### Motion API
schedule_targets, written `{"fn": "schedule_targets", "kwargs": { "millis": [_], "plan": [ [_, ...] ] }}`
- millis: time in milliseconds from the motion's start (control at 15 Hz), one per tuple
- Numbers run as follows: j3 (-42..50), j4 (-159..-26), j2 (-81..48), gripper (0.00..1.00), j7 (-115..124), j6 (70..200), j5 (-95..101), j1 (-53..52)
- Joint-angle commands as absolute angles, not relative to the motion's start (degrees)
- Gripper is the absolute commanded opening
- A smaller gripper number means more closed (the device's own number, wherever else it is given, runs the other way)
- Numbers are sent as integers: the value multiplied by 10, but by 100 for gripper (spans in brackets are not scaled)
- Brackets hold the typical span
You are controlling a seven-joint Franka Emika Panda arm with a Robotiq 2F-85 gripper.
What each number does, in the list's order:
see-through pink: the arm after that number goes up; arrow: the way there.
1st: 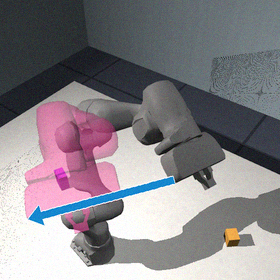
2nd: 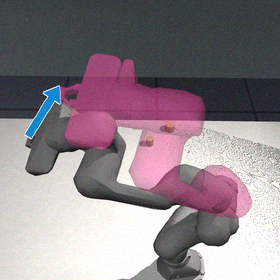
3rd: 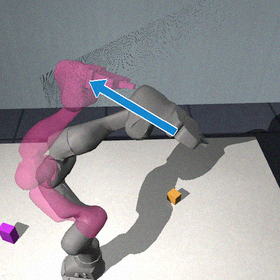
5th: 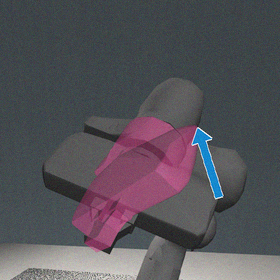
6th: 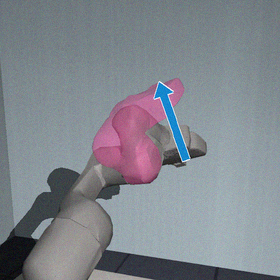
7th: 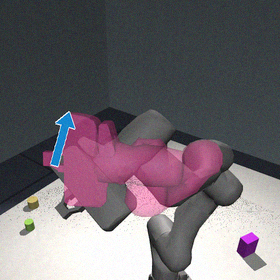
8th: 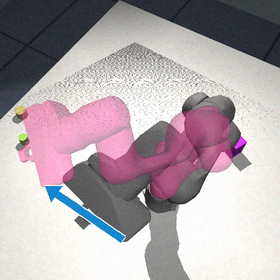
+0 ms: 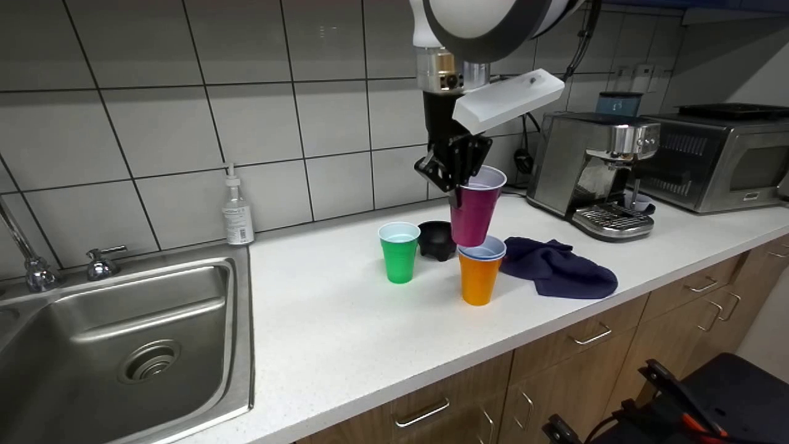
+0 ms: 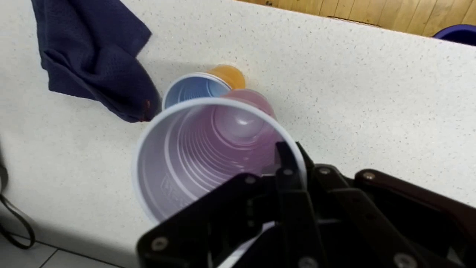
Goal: Stack the four cups together.
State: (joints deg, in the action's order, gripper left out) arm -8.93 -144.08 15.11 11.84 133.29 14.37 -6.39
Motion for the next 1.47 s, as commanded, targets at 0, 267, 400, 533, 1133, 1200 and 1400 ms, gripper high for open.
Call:
{"fn": "schedule_targets", "kwargs": {
  "millis": [0, 267, 400, 533, 1133, 1200, 1400],
  "plan": [
    [-95, -1455, 180, 1, 144, 1312, 160, -45],
    [-94, -1453, 174, 1, 152, 1316, 166, -32],
    [-91, -1448, 164, 1, 150, 1320, 166, -26],
    [-89, -1444, 157, 1, 149, 1322, 166, -22],
    [-81, -1420, 108, 1, 146, 1343, 168, -17],
    [-79, -1416, 103, 1, 145, 1346, 167, -17],
    [-72, -1405, 85, 1, 142, 1354, 165, -17]
  ]
}}
